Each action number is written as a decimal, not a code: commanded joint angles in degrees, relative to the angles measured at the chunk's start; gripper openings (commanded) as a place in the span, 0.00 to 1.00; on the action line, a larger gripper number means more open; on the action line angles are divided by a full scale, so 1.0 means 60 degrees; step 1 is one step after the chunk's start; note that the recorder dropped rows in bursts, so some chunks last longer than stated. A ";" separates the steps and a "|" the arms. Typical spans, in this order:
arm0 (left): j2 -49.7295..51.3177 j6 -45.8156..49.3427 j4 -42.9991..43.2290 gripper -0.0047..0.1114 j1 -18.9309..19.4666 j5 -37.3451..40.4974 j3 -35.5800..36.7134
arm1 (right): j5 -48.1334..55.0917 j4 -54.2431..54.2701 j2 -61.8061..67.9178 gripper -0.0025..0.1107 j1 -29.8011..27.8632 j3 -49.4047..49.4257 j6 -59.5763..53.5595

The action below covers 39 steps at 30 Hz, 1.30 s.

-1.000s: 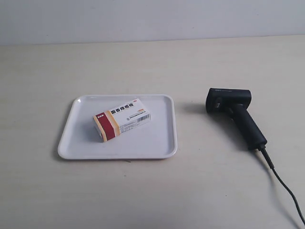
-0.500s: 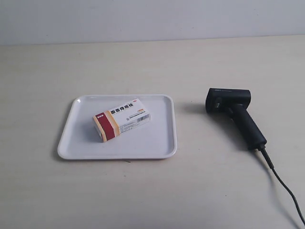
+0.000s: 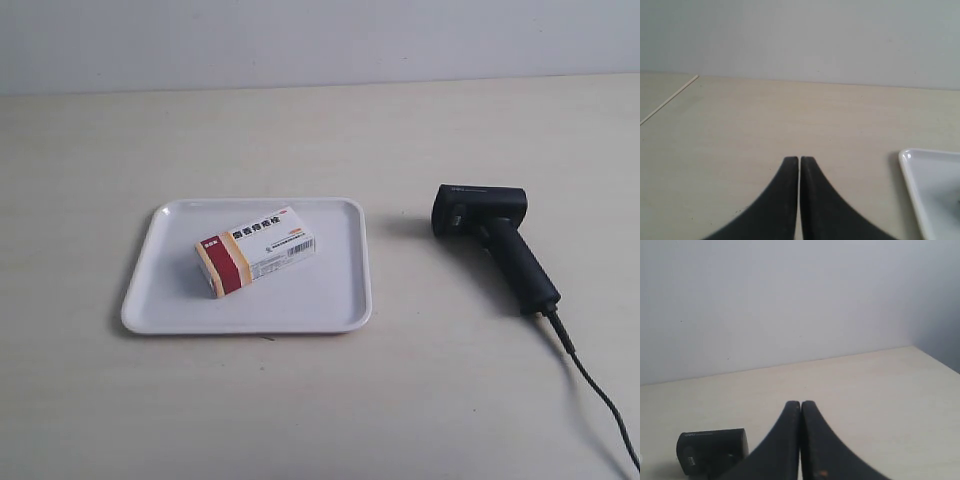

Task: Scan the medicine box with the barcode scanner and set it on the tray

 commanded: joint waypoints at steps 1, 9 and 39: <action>-0.0063 -0.0071 -0.0010 0.07 -0.0067 0.0020 0.0015 | 0.0171 -0.0078 -0.0086 0.02 -0.0060 0.0050 -0.0263; -0.0063 -0.0071 -0.0010 0.07 -0.0067 0.0020 0.0015 | 0.0217 0.0388 -0.0200 0.02 -0.0060 0.0050 -0.0595; -0.0063 -0.0071 -0.0010 0.07 -0.0050 0.0020 0.0015 | 0.1749 0.1404 -0.0493 0.02 0.0729 0.0050 -0.1506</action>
